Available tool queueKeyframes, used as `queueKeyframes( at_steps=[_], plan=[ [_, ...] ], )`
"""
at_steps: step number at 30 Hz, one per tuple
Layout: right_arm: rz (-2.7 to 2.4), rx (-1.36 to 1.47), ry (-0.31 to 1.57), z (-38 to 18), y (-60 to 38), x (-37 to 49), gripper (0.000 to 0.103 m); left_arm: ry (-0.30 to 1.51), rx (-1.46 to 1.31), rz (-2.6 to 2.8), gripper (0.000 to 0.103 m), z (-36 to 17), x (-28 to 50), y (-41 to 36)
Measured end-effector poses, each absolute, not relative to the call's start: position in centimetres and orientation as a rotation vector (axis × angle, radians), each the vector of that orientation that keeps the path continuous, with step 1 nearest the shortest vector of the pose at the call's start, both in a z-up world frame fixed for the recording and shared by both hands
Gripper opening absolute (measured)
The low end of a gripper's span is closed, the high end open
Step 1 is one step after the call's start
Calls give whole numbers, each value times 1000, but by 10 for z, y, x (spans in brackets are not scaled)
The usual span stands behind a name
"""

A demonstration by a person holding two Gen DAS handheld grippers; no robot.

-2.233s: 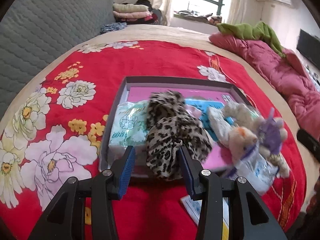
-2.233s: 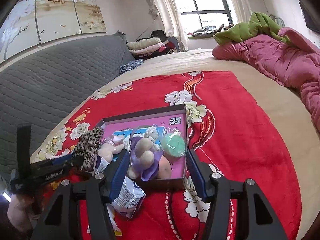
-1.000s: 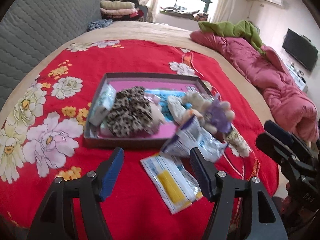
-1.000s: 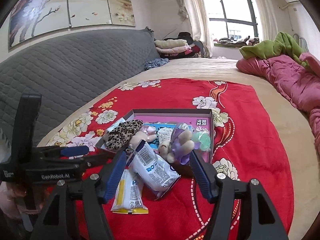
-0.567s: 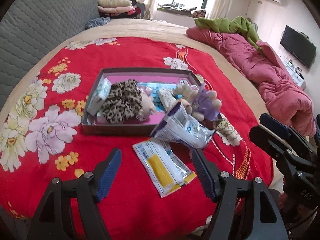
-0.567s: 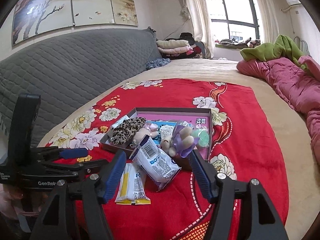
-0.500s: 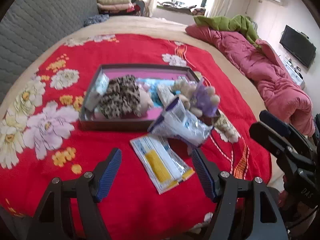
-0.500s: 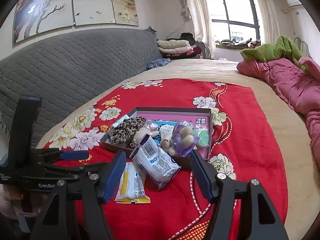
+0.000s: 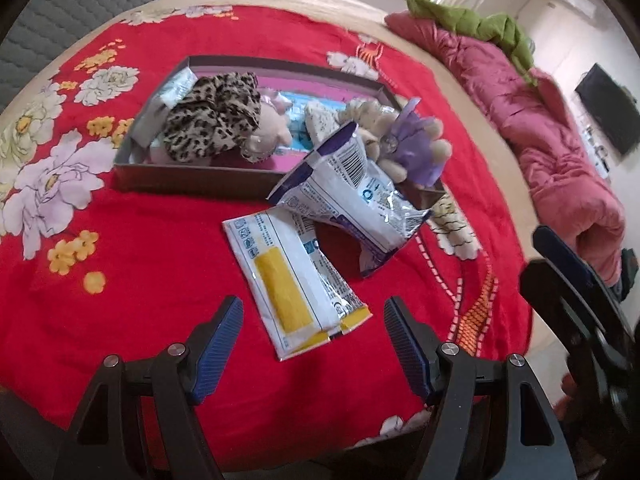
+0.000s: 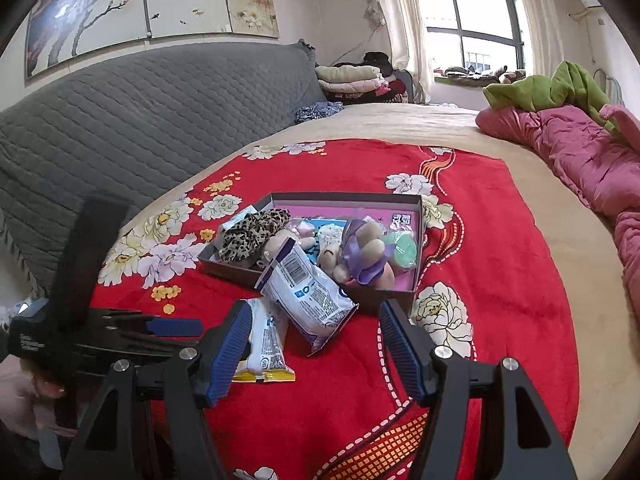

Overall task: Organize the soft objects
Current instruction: 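Grasp the white-and-yellow packet with left tool while right grasps the white snack bag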

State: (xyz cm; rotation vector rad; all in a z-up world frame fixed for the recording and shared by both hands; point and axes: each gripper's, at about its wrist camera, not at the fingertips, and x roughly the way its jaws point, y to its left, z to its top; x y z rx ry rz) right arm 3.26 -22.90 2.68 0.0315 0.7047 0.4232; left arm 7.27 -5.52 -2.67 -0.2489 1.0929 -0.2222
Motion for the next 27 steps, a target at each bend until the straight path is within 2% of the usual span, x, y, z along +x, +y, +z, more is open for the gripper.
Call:
queueKeyframes(
  at_steps=[17, 27],
  plan=[
    [437, 60, 764, 1, -228, 47, 66, 1198, -201, -75, 76, -85, 127, -73],
    [475, 115, 856, -32, -215, 87, 66, 1166, -182, -116, 61, -89, 126, -62]
  ],
)
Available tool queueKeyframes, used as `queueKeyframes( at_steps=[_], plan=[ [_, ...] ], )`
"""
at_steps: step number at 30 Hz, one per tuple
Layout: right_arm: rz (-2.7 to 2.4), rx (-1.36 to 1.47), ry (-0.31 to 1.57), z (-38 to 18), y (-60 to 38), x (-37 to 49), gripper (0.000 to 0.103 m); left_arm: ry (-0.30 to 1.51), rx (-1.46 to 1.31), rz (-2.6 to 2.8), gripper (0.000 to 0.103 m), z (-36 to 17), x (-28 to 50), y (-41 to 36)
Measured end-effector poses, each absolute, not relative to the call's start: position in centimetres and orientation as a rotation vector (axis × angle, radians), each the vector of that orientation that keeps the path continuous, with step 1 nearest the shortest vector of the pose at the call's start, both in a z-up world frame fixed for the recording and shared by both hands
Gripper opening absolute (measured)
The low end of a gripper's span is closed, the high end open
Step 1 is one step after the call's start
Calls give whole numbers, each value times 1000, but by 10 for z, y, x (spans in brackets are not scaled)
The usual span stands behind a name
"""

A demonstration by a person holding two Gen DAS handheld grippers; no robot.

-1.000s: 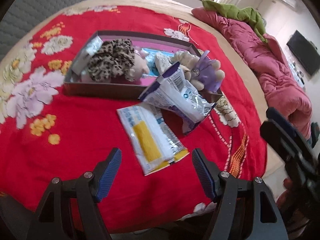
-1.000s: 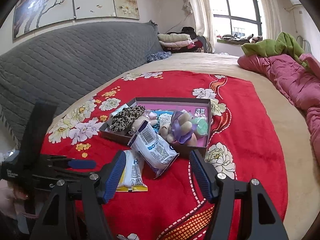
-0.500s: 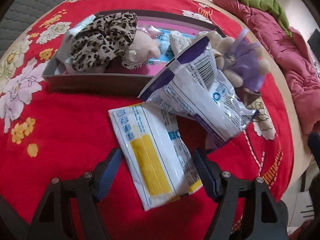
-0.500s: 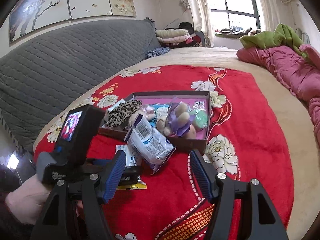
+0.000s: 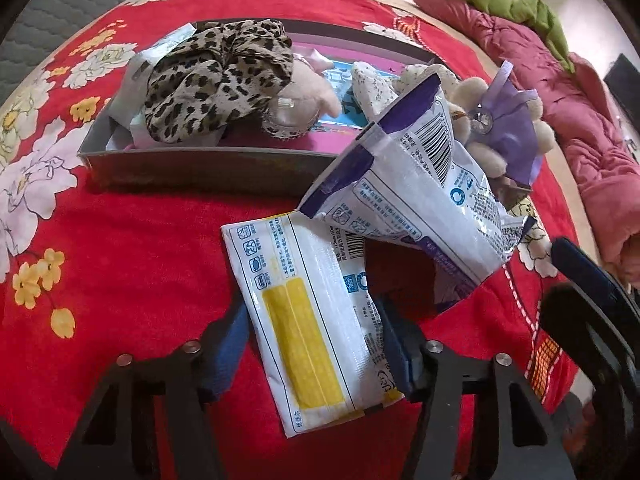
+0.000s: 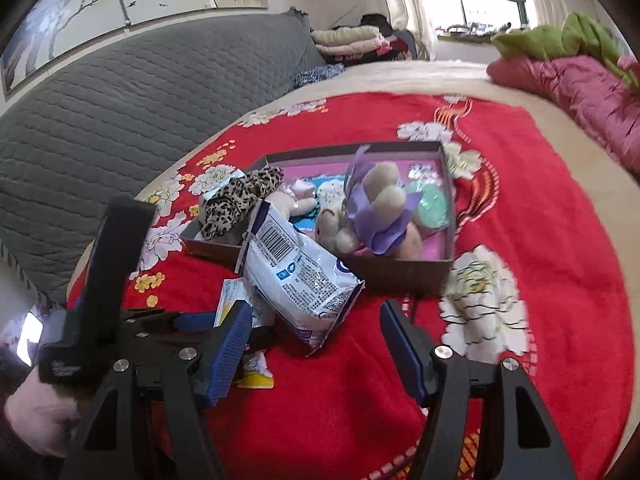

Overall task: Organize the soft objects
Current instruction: 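Grasp the white-and-yellow packet with left tool while right grasps the white snack bag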

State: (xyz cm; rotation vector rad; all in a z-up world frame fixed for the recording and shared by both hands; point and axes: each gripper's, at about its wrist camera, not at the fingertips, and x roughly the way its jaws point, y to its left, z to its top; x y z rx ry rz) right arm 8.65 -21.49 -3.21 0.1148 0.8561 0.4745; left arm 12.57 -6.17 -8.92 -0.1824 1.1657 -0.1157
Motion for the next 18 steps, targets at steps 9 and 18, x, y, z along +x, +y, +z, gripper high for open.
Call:
queueKeyframes(
  at_steps=[9, 18],
  plan=[
    [518, 134, 912, -61, -198, 117, 66, 1147, -208, -162, 58, -89, 116, -25],
    [581, 153, 923, -74, -180, 129, 65, 1140, -200, -163, 57, -90, 120, -19]
  ],
)
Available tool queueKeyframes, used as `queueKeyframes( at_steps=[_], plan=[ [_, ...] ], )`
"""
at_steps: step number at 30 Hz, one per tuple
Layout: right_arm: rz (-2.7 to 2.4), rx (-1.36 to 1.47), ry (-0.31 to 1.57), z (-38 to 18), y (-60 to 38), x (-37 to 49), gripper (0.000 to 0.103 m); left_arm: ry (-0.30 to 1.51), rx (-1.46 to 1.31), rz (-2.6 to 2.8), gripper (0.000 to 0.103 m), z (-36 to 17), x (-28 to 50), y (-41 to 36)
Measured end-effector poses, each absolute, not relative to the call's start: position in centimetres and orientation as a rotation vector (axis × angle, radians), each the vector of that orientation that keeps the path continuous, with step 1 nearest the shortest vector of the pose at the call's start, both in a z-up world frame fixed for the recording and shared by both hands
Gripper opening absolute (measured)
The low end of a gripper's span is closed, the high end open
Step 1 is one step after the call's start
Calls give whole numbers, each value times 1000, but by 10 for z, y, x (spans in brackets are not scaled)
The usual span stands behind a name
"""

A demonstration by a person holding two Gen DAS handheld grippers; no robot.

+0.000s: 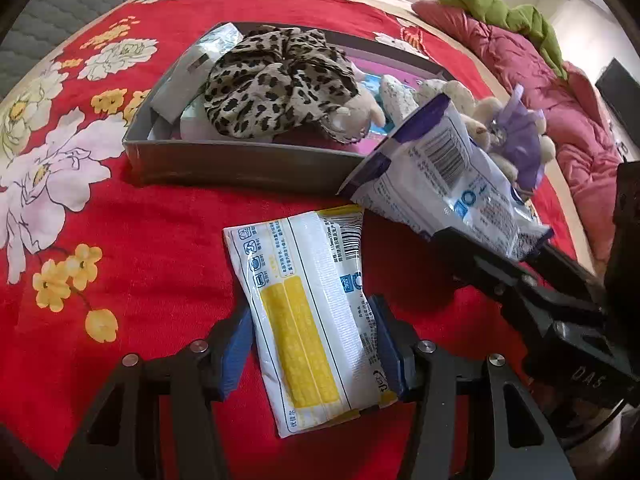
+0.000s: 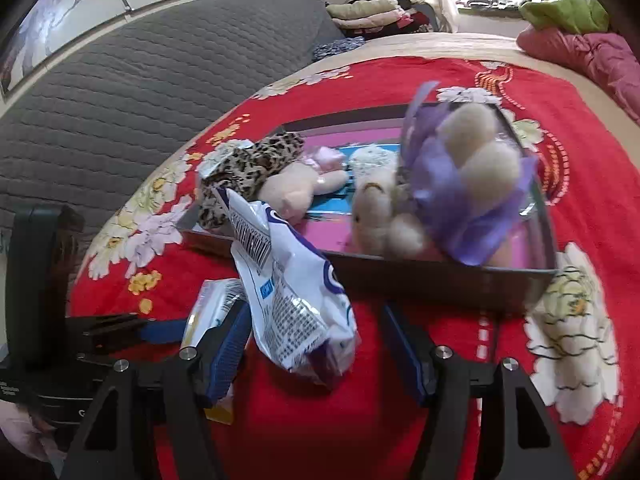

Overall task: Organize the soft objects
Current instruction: 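Grasp the white-and-yellow packet with left tool while right grasps the white snack bag, then carry the packet over the box with left tool while right carries the snack bag there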

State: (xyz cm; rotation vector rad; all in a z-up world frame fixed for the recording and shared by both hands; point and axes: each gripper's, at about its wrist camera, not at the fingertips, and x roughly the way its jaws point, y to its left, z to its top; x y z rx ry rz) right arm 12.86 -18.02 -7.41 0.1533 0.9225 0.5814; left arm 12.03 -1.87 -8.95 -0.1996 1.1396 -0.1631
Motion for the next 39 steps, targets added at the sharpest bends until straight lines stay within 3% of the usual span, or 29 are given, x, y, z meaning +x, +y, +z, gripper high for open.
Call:
queueKeyframes(
  at_steps=[3, 6, 10, 20, 39],
  plan=[
    [612, 197, 908, -73, -180, 129, 50, 1137, -214, -158, 57, -91, 122, -18],
    [616, 196, 881, -68, -178, 125, 41, 1134, -222, -153, 55, -91, 124, -17],
    [625, 211, 846, -57, -181, 120, 36, 1115, -226, -153, 50, -91, 123, -13],
    [618, 248, 757, -21, -193, 105, 32, 1071, -239, -156, 47, -69, 119, -8],
    [501, 296, 562, 50, -244, 123, 32, 870, -188, -198, 47, 30, 142, -36]
  ],
)
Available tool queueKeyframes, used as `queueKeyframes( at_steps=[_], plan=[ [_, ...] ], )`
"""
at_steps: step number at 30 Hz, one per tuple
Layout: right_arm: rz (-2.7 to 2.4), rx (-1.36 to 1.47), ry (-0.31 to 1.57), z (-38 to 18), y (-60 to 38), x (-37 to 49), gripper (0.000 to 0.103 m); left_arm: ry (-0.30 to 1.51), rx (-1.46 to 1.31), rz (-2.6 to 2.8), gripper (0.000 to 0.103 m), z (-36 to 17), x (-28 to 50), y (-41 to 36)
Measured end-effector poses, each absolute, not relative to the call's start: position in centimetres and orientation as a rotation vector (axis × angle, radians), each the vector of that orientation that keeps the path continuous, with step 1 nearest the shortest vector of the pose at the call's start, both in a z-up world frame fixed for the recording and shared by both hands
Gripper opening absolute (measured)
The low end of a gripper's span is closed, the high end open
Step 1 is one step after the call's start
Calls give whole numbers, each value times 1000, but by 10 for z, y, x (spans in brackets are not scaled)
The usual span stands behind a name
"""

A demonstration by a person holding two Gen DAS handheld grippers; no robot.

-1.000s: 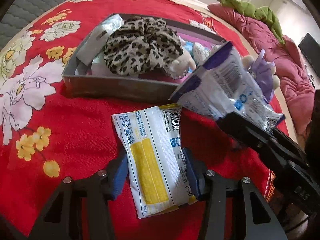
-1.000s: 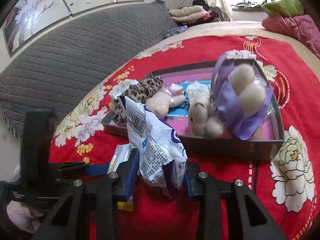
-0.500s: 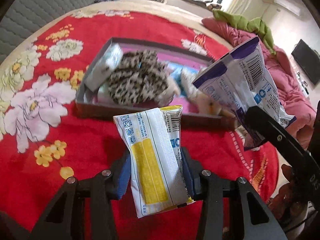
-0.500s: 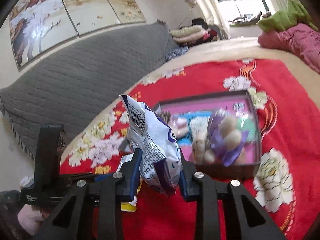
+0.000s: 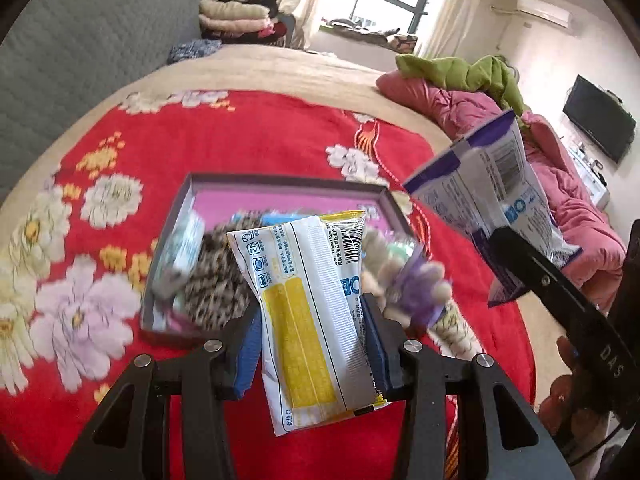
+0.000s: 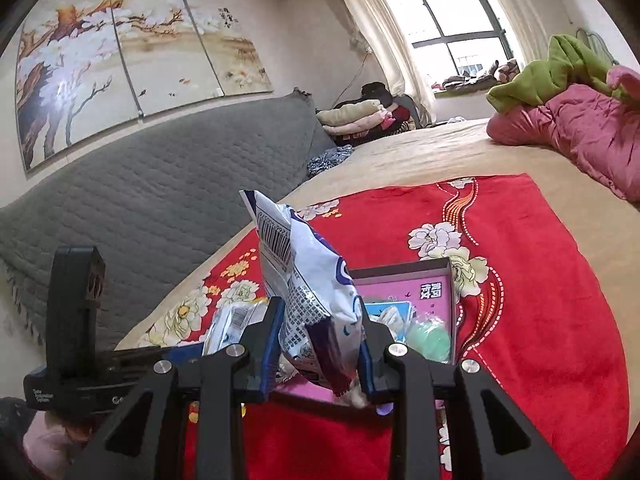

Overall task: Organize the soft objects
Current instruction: 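Carry the packet over the box with left tool while right carries the snack bag there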

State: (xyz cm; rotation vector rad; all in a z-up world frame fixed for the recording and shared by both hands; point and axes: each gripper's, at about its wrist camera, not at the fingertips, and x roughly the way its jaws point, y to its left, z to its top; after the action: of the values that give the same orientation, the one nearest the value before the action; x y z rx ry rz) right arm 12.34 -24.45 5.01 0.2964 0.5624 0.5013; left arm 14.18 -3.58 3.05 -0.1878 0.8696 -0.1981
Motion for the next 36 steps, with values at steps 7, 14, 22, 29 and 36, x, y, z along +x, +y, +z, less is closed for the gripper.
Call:
queueKeyframes(
  at_steps=[7, 14, 22, 29, 36],
  plan=[
    [476, 286, 545, 55, -256, 134, 32, 846, -149, -188, 47, 40, 168, -52],
    [427, 304, 555, 44, -265, 151, 32, 854, -123, -181, 47, 34, 186, -64],
    [358, 270, 627, 11, -270, 169, 32, 901, -84, -176, 47, 7, 202, -76],
    [306, 269, 681, -13, -269, 179, 32, 933, -73, -180, 47, -13, 210, -82],
    [307, 254, 683, -19, -266, 180, 32, 950, -72, -185, 47, -25, 215, -83]
  ],
)
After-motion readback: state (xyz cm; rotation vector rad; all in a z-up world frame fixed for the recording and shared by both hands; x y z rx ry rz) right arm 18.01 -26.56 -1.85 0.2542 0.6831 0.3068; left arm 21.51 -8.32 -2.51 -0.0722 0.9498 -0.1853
